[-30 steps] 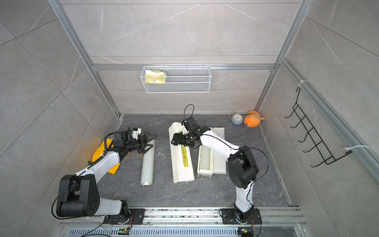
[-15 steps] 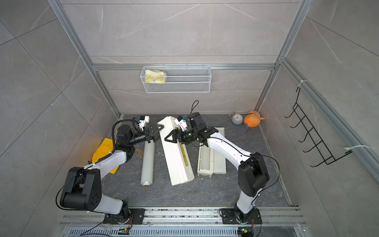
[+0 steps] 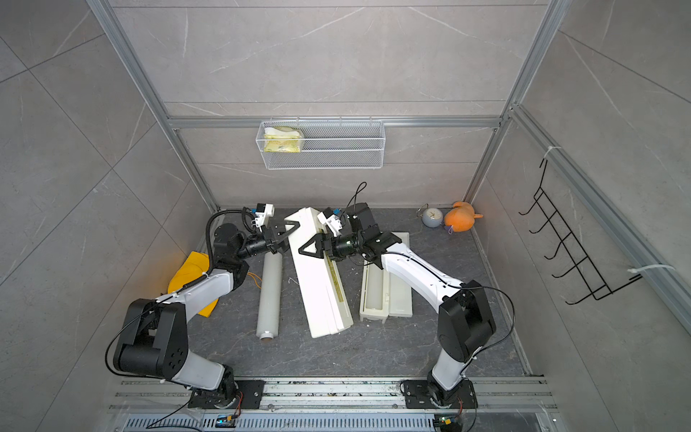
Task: Put plastic wrap rolls into dispensers
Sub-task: Open the lid of the plastic wrap cutting box.
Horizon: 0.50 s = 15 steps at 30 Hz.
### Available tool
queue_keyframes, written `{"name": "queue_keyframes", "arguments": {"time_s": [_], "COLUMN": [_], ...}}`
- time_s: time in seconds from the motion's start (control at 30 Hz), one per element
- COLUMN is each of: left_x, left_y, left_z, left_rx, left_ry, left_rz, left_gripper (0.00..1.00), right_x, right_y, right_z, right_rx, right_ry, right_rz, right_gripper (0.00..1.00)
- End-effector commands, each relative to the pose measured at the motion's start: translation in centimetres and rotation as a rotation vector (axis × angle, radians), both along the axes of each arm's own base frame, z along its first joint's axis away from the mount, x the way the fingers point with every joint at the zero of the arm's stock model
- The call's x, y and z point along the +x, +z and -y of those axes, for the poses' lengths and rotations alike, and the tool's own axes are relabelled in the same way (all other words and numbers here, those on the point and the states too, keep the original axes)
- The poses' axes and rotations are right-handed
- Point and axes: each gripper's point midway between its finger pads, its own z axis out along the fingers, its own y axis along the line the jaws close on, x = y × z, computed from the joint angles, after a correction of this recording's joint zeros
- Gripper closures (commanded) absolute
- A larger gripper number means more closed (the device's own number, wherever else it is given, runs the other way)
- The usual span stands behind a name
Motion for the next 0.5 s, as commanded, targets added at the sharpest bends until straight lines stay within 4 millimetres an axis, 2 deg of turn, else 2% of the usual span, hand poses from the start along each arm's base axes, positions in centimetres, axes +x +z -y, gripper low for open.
{"name": "queue_keyframes", "arguments": {"time_s": [0.0,0.13,0.47], "left_x": [-0.2,-0.4,-0.8], "left_y": [2.9,4.4,5.6], "left_z": [0.4,0.6,0.6], "left_rx": [-0.032,-0.075,-0.108], "left_ry": [-0.029,-0.062,-0.075], "left_rz": [0.113,0.153,0.188], "left_gripper": [0.00,0.00,0.01], "right_x": [-1.8,-2.0,-2.7], "right_y": [3.0,3.4,3.6], "right_z": [-0.3,-0.4,-0.9], "right_rx": [0.089,0.108,0.120], "right_ry": [0.073,0.090,0.126], "right_rz": [0.028,0.028,0.025], "right_gripper": [0.14,0.15,0.15]}}
